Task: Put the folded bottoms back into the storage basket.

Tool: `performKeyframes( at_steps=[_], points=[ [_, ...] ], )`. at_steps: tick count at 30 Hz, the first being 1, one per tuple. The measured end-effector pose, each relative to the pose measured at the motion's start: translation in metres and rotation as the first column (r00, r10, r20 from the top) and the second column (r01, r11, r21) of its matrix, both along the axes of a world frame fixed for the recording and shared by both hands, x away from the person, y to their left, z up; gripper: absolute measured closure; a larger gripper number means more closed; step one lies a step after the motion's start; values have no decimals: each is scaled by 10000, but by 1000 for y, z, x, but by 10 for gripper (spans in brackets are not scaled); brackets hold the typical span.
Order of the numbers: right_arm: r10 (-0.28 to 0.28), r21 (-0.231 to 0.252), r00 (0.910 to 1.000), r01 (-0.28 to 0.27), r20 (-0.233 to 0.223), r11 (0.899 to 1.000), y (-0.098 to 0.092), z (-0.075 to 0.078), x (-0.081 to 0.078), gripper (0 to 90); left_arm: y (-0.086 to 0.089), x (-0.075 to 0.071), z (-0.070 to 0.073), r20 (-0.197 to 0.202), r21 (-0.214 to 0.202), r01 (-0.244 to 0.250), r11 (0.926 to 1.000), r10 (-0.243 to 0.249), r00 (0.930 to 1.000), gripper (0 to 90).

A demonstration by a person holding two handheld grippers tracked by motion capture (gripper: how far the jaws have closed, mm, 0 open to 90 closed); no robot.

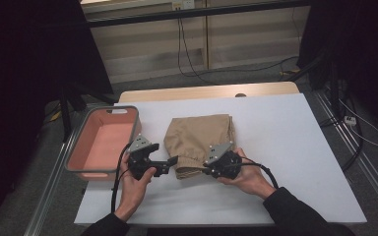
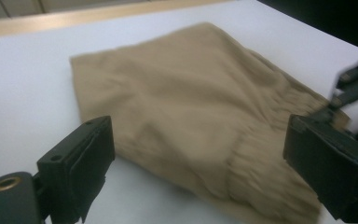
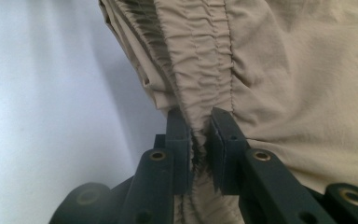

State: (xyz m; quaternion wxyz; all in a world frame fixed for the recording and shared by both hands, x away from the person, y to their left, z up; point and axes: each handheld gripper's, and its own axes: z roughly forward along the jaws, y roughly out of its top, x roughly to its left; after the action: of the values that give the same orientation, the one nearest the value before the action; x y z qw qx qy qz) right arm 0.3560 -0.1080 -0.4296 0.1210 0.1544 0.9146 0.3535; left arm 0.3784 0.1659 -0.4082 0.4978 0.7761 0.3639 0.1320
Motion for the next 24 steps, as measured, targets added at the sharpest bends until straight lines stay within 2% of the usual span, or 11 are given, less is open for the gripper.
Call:
performKeyframes(
  at_steps=[4, 6, 8, 10, 11, 12, 13, 15, 17, 19, 24],
  points=[
    [42, 54, 10000, -42, -27, 10000, -2, 3, -5, 793, -5, 11, 5, -127, -99, 19, 9999, -21, 9999, 81],
    [78, 18, 10000, -78, -26, 10000, -2, 4, -7, 792, -9, 18, 4, -752, 52, 41, 10000, -37, 9972, 86],
    [99, 3, 9999, -99, -60, 10000, -2, 4, -10, 793, -13, 25, 1, -1120, 247, 86, 9997, -58, 9937, 90],
    [141, 40, 9999, -141, -40, 9999, -2, 3, -11, 793, -19, 29, -1, -1130, 575, 12, 9983, 53, 9936, 95],
    [141, 40, 9999, -141, -40, 9999, -2, 3, -11, 793, -19, 29, -1, -1130, 575, 12, 9983, 53, 9936, 92],
    [81, 152, 9999, -80, -73, 9999, -4, 2, -14, 792, -19, 35, -3, -1178, 684, 233, 9974, -151, 9929, 92],
    [62, 222, 9999, -59, -117, 9997, -5, 0, -15, 793, -21, 37, -4, -1209, 533, 211, 9984, -145, 9926, 96],
    [56, 215, 9999, -53, -119, 9998, -5, 0, -18, 792, -21, 41, -7, -1137, 724, -20, 9974, 103, 9935, 103],
    [84, 299, 9998, -79, -161, 9995, -4, 1, -20, 793, -21, 43, -8, -1140, 624, -77, 9980, 148, 9934, 104],
    [119, 247, 9998, -116, -160, 9996, -2, 1, -22, 792, -22, 49, -10, -1107, 865, -244, 9959, 340, 9933, 105],
    [139, 315, 9997, -133, -200, 9994, -2, 1, -26, 792, -26, 61, -11, -1046, 858, -493, 9951, 582, 9928, 132]
  ],
)
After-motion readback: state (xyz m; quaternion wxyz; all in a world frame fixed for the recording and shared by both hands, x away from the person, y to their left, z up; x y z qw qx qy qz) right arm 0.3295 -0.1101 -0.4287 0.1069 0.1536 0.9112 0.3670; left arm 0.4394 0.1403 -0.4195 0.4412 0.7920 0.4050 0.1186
